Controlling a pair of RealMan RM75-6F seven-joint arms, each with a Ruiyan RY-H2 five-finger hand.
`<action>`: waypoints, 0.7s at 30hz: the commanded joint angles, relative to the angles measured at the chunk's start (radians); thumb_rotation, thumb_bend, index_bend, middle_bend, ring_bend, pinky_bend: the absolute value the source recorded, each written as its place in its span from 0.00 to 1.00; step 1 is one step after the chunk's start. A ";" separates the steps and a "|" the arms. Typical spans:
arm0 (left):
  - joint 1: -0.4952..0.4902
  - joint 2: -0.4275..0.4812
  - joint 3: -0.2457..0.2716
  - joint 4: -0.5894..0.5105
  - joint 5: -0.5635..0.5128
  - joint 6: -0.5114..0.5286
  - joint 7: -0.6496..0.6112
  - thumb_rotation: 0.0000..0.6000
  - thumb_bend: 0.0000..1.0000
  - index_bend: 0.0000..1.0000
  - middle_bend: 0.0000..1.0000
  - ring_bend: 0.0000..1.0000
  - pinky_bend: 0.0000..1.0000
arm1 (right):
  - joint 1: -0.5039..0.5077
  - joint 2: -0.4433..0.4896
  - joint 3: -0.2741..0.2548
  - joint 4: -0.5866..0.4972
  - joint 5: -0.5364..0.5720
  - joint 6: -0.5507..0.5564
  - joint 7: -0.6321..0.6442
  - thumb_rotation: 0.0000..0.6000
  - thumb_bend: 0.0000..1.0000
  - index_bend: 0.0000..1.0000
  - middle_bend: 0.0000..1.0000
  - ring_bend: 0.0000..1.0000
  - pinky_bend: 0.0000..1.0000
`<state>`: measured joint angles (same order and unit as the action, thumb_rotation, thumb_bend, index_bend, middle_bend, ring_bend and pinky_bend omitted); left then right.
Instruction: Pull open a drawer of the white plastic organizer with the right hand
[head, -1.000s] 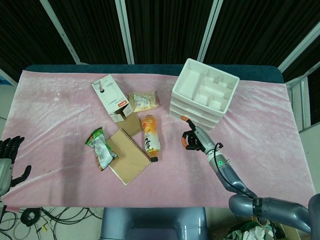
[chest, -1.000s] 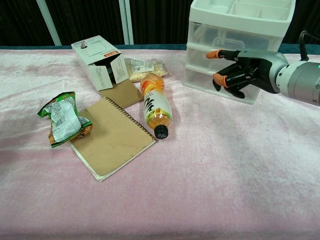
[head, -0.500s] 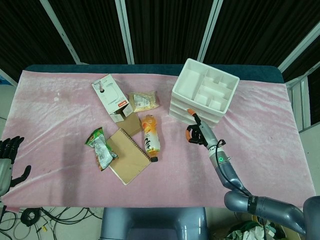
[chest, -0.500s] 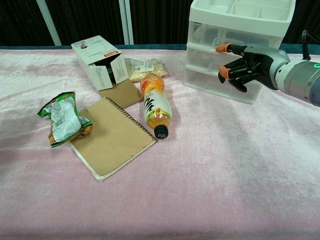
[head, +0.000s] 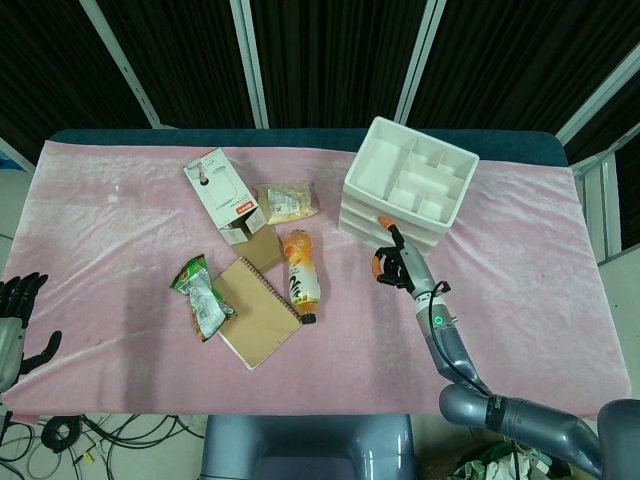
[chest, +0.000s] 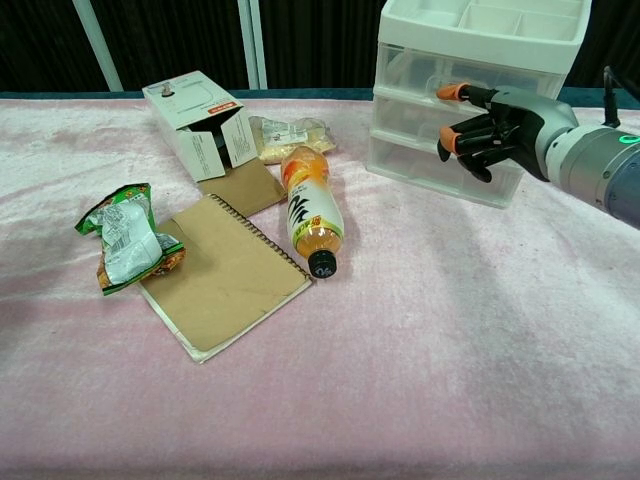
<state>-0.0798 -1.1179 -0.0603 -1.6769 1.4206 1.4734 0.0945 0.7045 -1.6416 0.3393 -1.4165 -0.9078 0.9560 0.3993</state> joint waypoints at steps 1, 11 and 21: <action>0.001 0.000 0.000 -0.001 0.000 0.001 0.000 1.00 0.35 0.08 0.06 0.02 0.03 | -0.003 -0.015 0.012 0.005 0.007 0.002 -0.009 1.00 0.54 0.03 0.68 0.76 0.80; 0.001 0.001 0.000 -0.002 -0.001 0.001 -0.001 1.00 0.36 0.08 0.06 0.02 0.03 | -0.013 -0.059 0.039 0.026 0.013 0.005 -0.025 1.00 0.56 0.02 0.68 0.76 0.80; 0.002 0.002 -0.001 -0.003 -0.003 0.001 -0.001 1.00 0.36 0.08 0.06 0.02 0.03 | -0.013 -0.077 0.065 0.049 0.016 -0.032 -0.020 1.00 0.57 0.02 0.69 0.76 0.80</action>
<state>-0.0780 -1.1159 -0.0612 -1.6799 1.4176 1.4743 0.0937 0.6912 -1.7180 0.4035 -1.3690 -0.8924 0.9249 0.3785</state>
